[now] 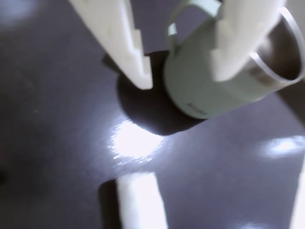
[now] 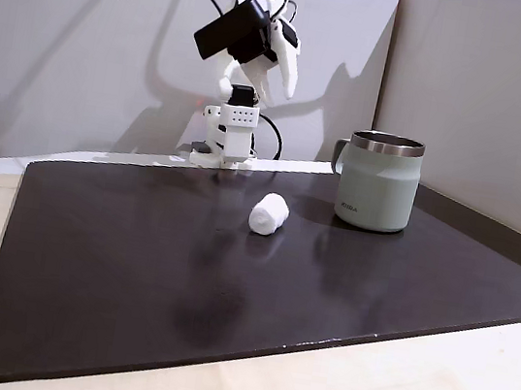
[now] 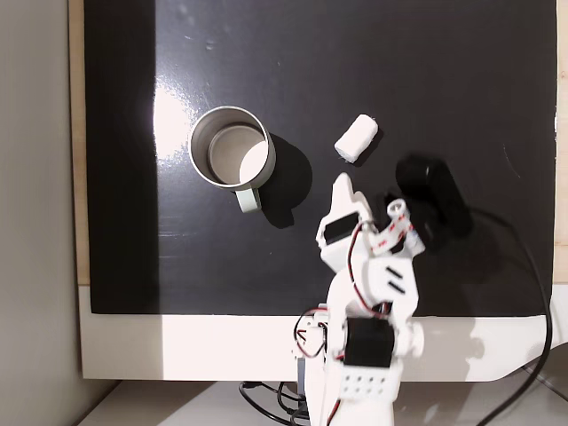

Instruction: Grasp a gauze and put it in the cup.

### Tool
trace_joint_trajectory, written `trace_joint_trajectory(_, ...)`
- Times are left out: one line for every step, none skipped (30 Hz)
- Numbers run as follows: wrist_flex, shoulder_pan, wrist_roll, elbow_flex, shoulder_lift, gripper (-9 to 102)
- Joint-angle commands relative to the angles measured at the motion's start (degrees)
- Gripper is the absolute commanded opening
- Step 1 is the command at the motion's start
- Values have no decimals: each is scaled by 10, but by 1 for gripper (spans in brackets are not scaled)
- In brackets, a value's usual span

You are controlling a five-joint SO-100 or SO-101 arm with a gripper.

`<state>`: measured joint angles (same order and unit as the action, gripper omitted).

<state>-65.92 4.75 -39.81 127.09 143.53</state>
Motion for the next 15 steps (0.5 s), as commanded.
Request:
trace_joint_trajectory(-4, 15, -59, -69, -80, 19)
trace_joint_trajectory(-7, 19, -76, -78, -106, 20)
trace_joint_trajectory(-11, 25, -93, -89, -135, 21)
trace_joint_trajectory(-14, 32, -109, -100, -164, 22)
trace_joint_trajectory(-17, 40, -124, -113, -192, 23)
trace_joint_trajectory(-17, 49, -134, -125, -221, 24)
trace_joint_trajectory(-14, 60, -143, -138, -251, 24)
trace_joint_trajectory(-12, 69, -150, -153, -284, 24)
trace_joint_trajectory(-11, 78, -156, -170, -318, 25)
trace_joint_trajectory(-11, 85, -162, -187, -353, 25)
trace_joint_trajectory(-10, 92, -165, -206, -386, 25)
trace_joint_trajectory(-10, 97, -169, -224, -416, 25)
trace_joint_trajectory(-7, 99, -170, -241, -442, 25)
trace_joint_trajectory(-4, 101, -170, -257, -464, 26)
trace_joint_trajectory(-4, 101, -170, -271, -483, 26)
